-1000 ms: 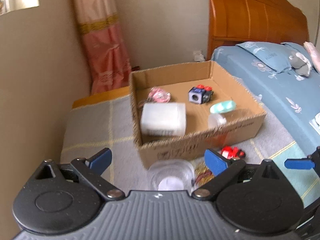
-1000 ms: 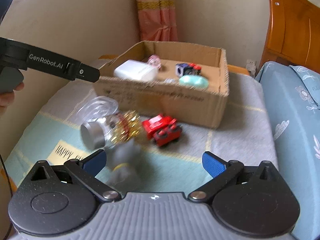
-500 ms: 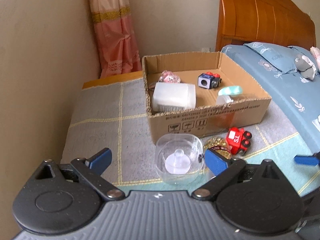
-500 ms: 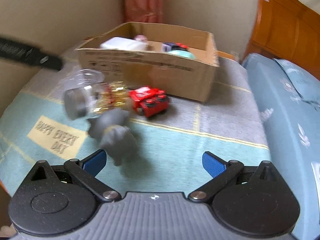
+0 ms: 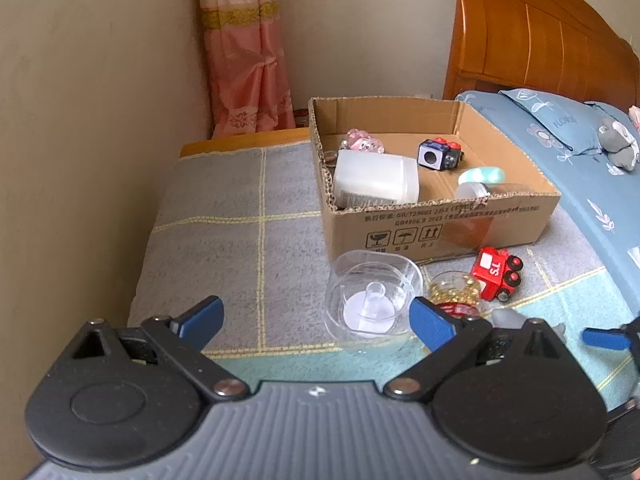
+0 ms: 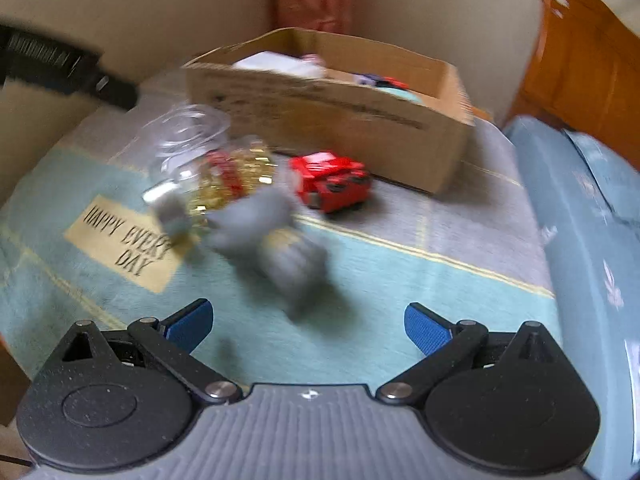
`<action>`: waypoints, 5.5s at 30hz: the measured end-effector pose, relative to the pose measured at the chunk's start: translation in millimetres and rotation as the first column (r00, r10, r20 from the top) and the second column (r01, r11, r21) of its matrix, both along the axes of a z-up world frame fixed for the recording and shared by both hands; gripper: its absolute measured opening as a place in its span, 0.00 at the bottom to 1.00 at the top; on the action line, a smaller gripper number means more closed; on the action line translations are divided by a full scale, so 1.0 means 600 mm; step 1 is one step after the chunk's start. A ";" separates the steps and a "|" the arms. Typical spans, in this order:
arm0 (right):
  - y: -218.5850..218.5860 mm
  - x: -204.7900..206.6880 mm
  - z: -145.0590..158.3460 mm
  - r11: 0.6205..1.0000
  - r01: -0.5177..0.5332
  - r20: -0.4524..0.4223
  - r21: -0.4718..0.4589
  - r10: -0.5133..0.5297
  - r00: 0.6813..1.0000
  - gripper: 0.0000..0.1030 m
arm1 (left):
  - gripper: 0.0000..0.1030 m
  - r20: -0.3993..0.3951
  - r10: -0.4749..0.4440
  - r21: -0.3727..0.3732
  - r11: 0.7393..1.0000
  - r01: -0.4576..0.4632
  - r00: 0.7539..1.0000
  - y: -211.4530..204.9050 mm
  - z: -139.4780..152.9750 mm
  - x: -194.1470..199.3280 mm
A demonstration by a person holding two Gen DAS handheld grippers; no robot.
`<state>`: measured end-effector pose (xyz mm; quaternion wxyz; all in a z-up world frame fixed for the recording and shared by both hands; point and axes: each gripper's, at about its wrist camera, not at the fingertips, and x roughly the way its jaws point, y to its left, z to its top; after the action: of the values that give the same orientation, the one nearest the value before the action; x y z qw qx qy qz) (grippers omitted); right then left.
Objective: Organize rigid objects
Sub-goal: 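Move the left tool to the clear plastic cup and grasp it, then grasp the grey elephant toy with the right gripper while the left holds the cup, then carry both items over the box and open both grippers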
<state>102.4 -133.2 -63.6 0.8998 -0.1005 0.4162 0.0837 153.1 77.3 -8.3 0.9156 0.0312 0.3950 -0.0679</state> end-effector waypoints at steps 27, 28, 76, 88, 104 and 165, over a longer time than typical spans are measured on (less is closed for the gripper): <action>-0.079 0.006 -0.036 0.968 0.224 0.077 0.112 -0.233 0.970 1.00 | 0.96 -0.073 -0.187 -0.045 0.982 0.184 0.980 -0.025 -0.078 0.046; -0.079 0.005 -0.036 0.968 0.223 0.078 0.112 -0.233 0.969 1.00 | 0.96 -0.073 -0.190 -0.042 0.981 0.187 0.979 -0.028 -0.082 0.052; 0.002 0.065 -0.010 0.983 0.135 0.051 0.124 -0.142 0.989 0.77 | 0.74 -0.152 -0.061 -0.001 0.998 0.062 0.986 0.020 -0.108 0.074; -0.003 0.069 -0.005 0.979 0.148 0.012 0.137 -0.151 0.988 0.74 | 0.75 -0.143 -0.083 0.023 0.996 0.087 0.986 0.013 -0.107 0.085; -0.017 0.071 0.011 0.987 0.083 -0.005 0.141 -0.083 0.997 0.71 | 0.74 -0.152 -0.137 0.002 0.990 0.139 0.979 0.017 -0.088 0.080; -0.167 0.252 0.144 0.975 -0.010 0.170 0.222 -0.029 0.985 1.00 | 0.75 -0.144 -0.232 0.028 0.971 0.238 0.962 -0.231 0.047 0.442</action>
<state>253.4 -233.7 23.0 0.9385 -0.0042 0.3252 0.1163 418.4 -61.2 19.9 0.8702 0.0936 0.4532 -0.1690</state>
